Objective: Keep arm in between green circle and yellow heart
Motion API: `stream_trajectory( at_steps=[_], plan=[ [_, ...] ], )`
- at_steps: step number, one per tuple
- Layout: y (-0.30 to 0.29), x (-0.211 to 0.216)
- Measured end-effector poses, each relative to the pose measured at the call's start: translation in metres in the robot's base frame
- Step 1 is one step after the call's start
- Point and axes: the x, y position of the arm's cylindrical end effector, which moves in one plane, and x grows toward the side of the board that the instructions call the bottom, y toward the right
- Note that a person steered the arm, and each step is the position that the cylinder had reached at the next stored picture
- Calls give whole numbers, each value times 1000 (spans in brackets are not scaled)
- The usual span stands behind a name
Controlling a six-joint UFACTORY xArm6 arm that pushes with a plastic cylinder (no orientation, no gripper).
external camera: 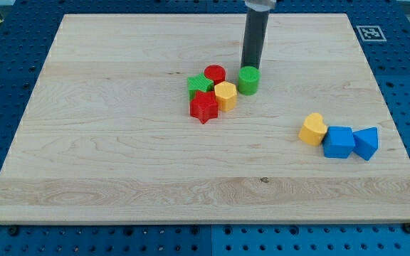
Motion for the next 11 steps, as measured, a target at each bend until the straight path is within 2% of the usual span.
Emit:
stream_trajectory(
  at_steps=[2, 3, 5, 8, 9, 11],
  plan=[
    [1, 3],
    [12, -11],
    [37, -8],
    [37, 88],
    [37, 93],
    [38, 64]
  ],
)
